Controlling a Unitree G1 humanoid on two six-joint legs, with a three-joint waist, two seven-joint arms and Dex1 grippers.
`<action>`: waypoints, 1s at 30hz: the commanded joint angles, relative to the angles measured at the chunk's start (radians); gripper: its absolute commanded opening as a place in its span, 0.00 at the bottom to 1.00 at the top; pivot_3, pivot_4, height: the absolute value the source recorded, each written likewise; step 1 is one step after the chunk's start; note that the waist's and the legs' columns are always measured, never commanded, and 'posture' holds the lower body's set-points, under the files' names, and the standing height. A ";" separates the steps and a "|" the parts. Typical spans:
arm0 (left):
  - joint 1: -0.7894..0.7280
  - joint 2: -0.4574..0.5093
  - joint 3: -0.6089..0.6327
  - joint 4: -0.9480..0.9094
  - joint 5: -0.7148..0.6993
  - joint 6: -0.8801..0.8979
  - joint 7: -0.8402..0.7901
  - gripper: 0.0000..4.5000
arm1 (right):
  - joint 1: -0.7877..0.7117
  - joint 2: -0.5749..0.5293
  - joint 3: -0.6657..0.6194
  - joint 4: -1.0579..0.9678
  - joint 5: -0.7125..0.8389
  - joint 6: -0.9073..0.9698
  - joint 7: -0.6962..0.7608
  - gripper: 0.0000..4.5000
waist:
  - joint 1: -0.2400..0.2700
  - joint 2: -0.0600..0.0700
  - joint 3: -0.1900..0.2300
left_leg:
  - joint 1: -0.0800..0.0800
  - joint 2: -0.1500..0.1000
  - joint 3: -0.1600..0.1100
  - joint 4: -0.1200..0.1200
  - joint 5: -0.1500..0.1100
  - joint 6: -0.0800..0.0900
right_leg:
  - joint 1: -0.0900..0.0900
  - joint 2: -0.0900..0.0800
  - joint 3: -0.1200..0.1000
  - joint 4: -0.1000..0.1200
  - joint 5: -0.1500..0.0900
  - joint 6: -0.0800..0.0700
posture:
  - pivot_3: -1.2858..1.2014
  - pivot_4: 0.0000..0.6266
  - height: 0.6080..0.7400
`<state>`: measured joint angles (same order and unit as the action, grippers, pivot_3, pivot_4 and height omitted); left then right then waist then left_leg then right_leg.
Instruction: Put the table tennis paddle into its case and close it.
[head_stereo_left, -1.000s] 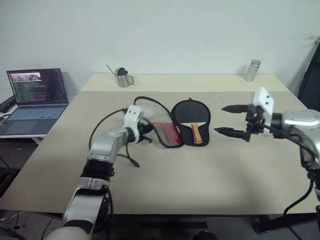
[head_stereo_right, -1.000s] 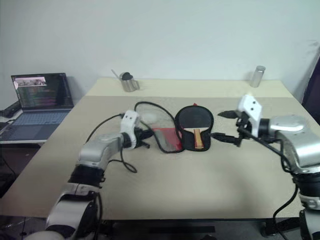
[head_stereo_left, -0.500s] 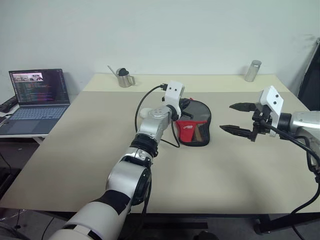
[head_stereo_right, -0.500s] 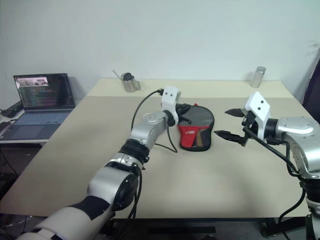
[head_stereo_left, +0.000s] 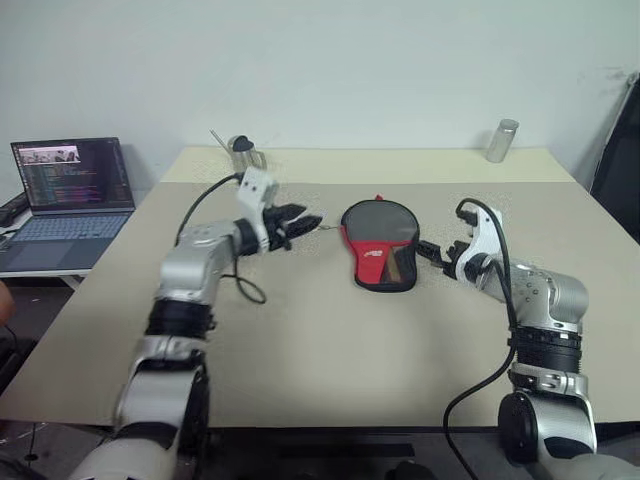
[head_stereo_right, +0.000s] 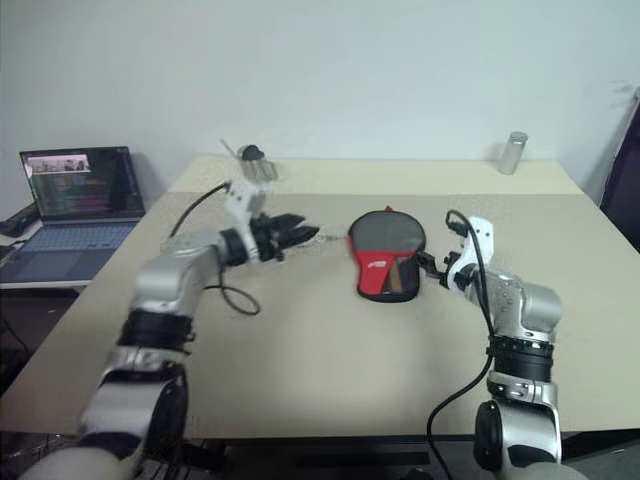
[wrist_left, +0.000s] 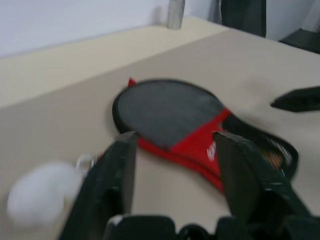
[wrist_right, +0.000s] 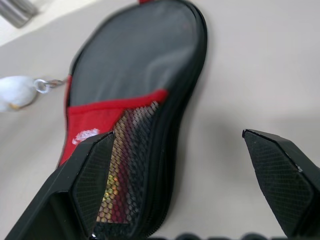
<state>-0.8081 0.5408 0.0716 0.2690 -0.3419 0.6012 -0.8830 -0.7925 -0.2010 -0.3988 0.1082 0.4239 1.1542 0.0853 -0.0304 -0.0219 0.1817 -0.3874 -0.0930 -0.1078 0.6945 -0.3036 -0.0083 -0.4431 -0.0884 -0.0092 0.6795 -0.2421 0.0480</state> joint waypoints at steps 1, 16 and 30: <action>0.092 0.107 0.065 -0.160 -0.073 0.078 -0.062 0.91 | -0.030 0.017 -0.056 -0.016 0.055 0.038 -0.017 1.00 | -0.005 0.001 0.000 | 0.001 0.000 0.000 0.000 0.000 0.000 | 0.000 0.000 0.000 0.000 0.000 0.000 | 0.52 0.24 1.00; 0.370 0.229 0.064 -0.415 -0.132 0.093 -0.096 1.00 | -0.083 0.206 -0.291 0.129 0.192 0.049 -0.210 1.00 | -0.003 0.001 -0.001 | 0.004 0.002 0.001 -0.002 0.000 0.000 | 0.002 0.001 0.001 0.001 0.001 -0.002 | 0.52 0.24 1.00; 0.396 0.244 0.069 -0.450 -0.118 0.076 -0.044 1.00 | -0.067 0.297 -0.265 0.114 0.294 0.037 -0.243 1.00 | -0.020 0.002 -0.001 | 0.005 0.002 0.002 -0.002 0.000 0.000 | 0.002 0.002 0.001 0.001 0.001 -0.002 | 0.52 0.24 1.00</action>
<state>-0.4088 0.7630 0.1196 -0.1461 -0.4598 0.6913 -0.9319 -0.8520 0.0984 -0.6815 0.2500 0.6892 1.2027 -0.1577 -0.0506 -0.0204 0.1810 -0.3824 -0.0905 -0.1063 0.6923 -0.3035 -0.0081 -0.4413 -0.0862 -0.0077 0.6807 -0.2412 0.0462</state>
